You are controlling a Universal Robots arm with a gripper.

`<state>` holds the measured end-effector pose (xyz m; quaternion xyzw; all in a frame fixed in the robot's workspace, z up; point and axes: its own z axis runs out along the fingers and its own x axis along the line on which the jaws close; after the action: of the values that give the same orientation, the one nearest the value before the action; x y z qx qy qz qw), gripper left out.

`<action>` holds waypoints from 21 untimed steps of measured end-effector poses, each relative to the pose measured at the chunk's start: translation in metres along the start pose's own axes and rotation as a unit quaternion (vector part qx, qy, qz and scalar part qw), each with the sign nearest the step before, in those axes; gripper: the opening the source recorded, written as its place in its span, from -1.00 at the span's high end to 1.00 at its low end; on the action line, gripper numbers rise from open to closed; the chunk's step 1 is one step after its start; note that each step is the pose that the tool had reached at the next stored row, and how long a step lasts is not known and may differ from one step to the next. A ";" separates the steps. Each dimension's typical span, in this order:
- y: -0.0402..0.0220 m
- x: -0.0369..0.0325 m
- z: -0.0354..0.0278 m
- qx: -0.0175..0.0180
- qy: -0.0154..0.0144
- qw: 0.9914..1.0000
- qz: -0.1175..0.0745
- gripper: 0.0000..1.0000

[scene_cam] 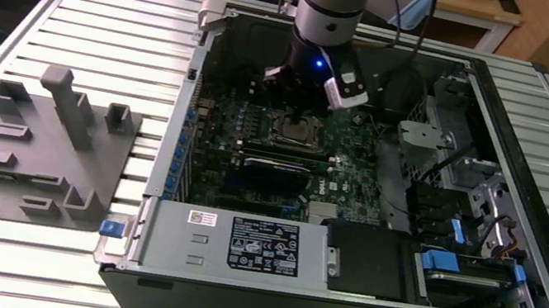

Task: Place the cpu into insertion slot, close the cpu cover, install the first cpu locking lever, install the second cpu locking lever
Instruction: 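Close the cpu cover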

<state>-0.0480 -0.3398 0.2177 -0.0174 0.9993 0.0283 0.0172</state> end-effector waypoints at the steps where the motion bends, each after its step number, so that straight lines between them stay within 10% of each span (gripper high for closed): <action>1: 0.0000 0.0000 0.0003 0.000 -0.001 1.000 0.000 0.79; 6: -0.0002 0.0001 0.0014 0.001 -0.003 0.999 0.037 0.79; 21: -0.0004 -0.0065 0.0018 0.002 -0.003 0.999 0.039 0.79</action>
<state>-0.0415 -0.3399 0.2161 0.0214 0.9992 0.0274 0.0189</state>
